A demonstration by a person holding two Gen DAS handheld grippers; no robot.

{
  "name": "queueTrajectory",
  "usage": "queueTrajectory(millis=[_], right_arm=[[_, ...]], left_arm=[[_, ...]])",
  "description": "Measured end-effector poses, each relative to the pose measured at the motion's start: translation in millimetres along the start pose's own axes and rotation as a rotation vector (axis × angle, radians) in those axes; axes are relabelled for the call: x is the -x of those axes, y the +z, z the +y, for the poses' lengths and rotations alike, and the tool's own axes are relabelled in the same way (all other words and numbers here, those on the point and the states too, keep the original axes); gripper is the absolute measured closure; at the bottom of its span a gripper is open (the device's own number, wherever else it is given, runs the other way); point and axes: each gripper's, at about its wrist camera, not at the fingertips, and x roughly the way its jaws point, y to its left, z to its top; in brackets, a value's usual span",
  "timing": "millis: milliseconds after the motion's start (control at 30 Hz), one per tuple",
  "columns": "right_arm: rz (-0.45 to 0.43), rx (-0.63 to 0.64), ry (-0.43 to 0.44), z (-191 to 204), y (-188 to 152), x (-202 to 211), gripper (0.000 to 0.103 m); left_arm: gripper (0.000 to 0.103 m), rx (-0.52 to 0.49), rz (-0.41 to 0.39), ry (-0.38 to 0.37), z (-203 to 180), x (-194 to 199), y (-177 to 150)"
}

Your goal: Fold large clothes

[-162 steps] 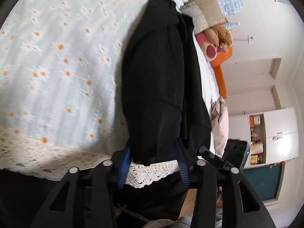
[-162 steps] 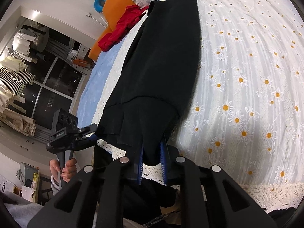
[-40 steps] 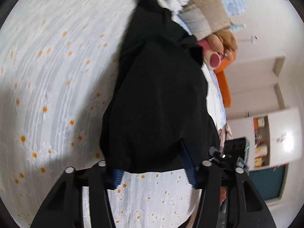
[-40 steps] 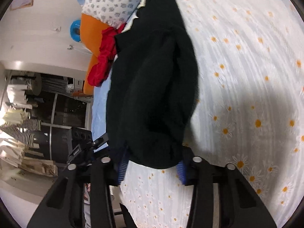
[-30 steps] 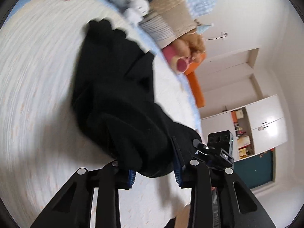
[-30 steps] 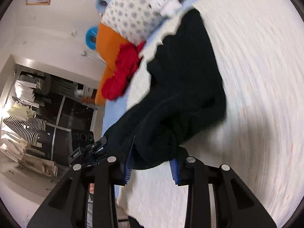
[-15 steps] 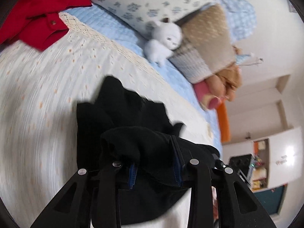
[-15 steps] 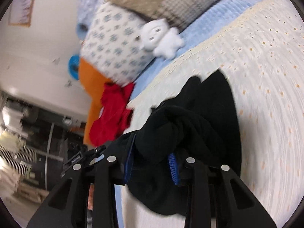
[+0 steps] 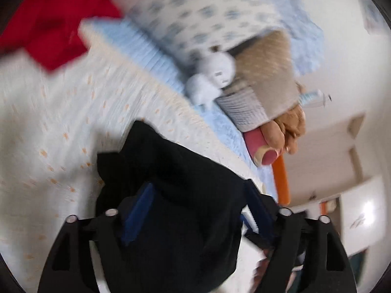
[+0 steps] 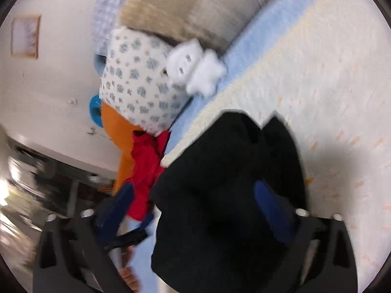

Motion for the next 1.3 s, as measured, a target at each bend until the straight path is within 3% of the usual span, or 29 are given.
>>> queueTrajectory(millis=[67,167,200,233,300,333,400,500,600,667,800,867,900,933,1000,1133,1200,1300], right_arm=[[-0.001,0.078,0.000,25.4,2.5,20.9,0.004],[-0.057,0.250,-0.036,64.8,3.8,42.9,0.006],[-0.069,0.298,-0.053,73.1,2.6,43.6,0.019],[-0.074,0.372,-0.091,84.4,0.3,40.0,0.047],[-0.047,0.486,-0.195,96.6,-3.3,18.2,0.073],[-0.044,0.507,-0.232,96.2,-3.9,10.0,0.077],[-0.044,0.537,-0.325,88.9,-1.6,-13.4,0.077],[-0.045,0.568,-0.456,62.2,2.5,-46.5,0.079],[-0.009,0.563,-0.524,26.6,2.5,-70.8,0.079],[0.023,0.535,-0.514,5.0,1.6,-82.7,0.078],[0.023,0.596,-0.503,8.2,-0.2,-81.9,0.074],[0.037,0.613,-0.501,24.2,-1.2,-67.0,0.049],[0.015,0.623,-0.461,35.7,-5.0,-48.1,0.027],[0.001,0.621,-0.425,43.4,-9.3,-34.0,0.016],[-0.007,0.585,-0.317,54.2,-22.4,2.7,0.015],[0.156,0.332,-0.123,29.6,-57.4,54.0,0.010],[0.232,0.184,-0.070,8.7,-71.8,59.1,0.009],[0.300,-0.019,0.009,-28.5,-97.5,57.6,0.009]], left_arm=[[0.013,-0.069,-0.006,0.018,-20.8,18.8,-3.2],[0.008,-0.214,-0.073,0.109,-57.2,37.7,-8.3],[0.008,-0.273,-0.088,0.117,-69.8,36.5,-9.8],[0.008,-0.324,-0.093,0.148,-79.5,30.2,-10.9],[0.008,-0.421,-0.089,0.282,-91.2,8.6,-11.1],[0.008,-0.466,-0.076,0.379,-92.1,-10.2,-8.5],[0.008,-0.491,-0.038,0.491,-81.2,-43.2,0.1],[0.008,-0.454,0.025,0.555,-52.8,-82.8,11.0],[0.008,-0.393,0.034,0.512,-23.5,-108.3,11.7],[0.006,-0.343,0.021,0.479,-2.3,-117.9,9.3],[0.005,-0.313,-0.042,0.420,5.5,-103.2,1.5],[0.005,-0.323,-0.039,0.416,-6.2,-80.6,-5.0],[0.005,-0.327,-0.040,0.400,-13.1,-70.0,-8.5],[0.005,-0.331,-0.037,0.367,-19.0,-54.6,-14.2],[0.005,-0.338,-0.021,0.301,-30.0,-16.9,-32.5],[0.003,-0.235,0.060,0.192,-21.3,31.7,-74.0],[0.003,-0.139,0.122,0.098,-6.1,39.1,-96.8],[0.003,-0.072,0.157,0.027,10.9,33.9,-122.9]])
